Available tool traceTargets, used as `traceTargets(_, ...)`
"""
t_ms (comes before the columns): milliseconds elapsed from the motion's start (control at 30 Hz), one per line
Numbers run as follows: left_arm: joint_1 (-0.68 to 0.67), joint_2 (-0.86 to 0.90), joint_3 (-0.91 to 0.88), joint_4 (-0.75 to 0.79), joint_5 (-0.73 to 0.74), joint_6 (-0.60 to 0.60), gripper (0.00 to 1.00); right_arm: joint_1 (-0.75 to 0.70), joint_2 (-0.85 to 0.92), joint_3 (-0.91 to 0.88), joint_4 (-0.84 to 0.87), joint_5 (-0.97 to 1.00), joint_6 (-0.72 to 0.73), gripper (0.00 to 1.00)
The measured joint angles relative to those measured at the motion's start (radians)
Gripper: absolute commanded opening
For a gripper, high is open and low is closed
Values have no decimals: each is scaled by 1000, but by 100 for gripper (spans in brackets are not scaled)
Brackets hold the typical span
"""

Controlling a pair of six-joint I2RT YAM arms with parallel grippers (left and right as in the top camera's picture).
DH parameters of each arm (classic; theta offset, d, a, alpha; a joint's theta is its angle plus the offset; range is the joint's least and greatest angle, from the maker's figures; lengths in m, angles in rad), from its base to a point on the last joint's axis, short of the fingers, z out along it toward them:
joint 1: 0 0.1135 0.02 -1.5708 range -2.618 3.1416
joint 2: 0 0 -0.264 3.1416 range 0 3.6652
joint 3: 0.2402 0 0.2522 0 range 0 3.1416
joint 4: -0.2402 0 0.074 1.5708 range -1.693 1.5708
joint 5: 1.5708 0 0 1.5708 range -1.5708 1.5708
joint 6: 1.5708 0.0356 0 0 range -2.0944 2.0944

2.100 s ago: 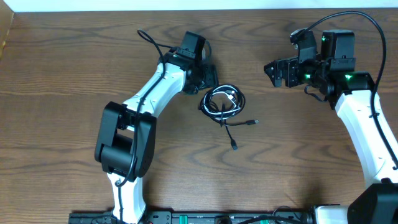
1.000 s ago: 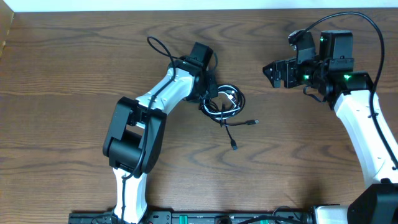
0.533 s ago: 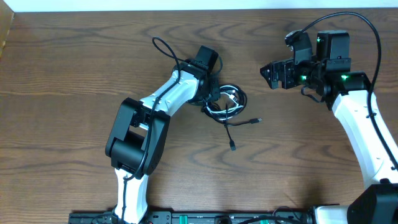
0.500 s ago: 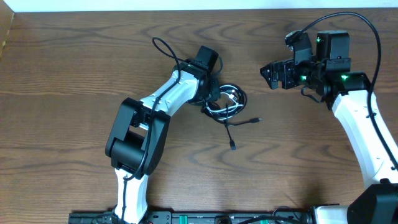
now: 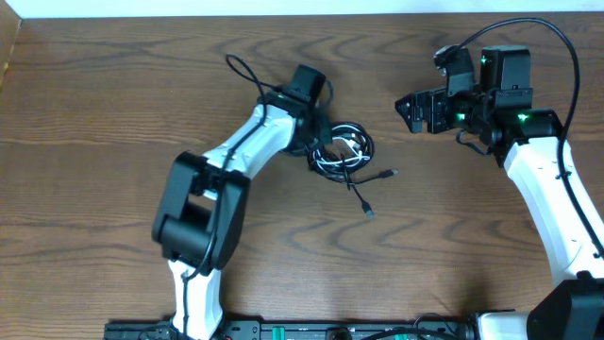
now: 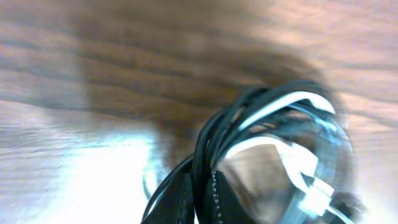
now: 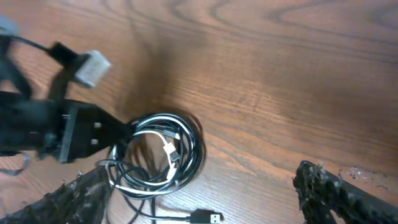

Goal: Untangle cables

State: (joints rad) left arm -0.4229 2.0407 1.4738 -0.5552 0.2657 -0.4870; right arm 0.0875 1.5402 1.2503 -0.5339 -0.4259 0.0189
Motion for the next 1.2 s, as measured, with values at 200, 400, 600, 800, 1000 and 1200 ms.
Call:
traceTargets(200, 38, -188, 0, 4, 83, 51, 8, 26, 0, 0, 38, 1, 58, 79)
traceTargets(400, 35, -254, 0, 5, 148, 72, 7, 87, 2, 0, 68, 0, 110, 71)
traceTargets(600, 36, -254, 0, 14, 235, 74, 8, 127, 56, 0, 121, -9, 170, 66)
traceTargets(800, 66, -254, 0, 47, 364, 59, 8, 148, 150, 0, 171, -64, 212, 61)
traceTargets(1000, 128, -254, 0, 106, 504, 3, 7, 151, 211, 0, 244, -112, 283, 58)
traceTargets(1200, 139, -254, 0, 112, 561, -29, 7, 174, 257, 0, 303, -152, 352, 58)
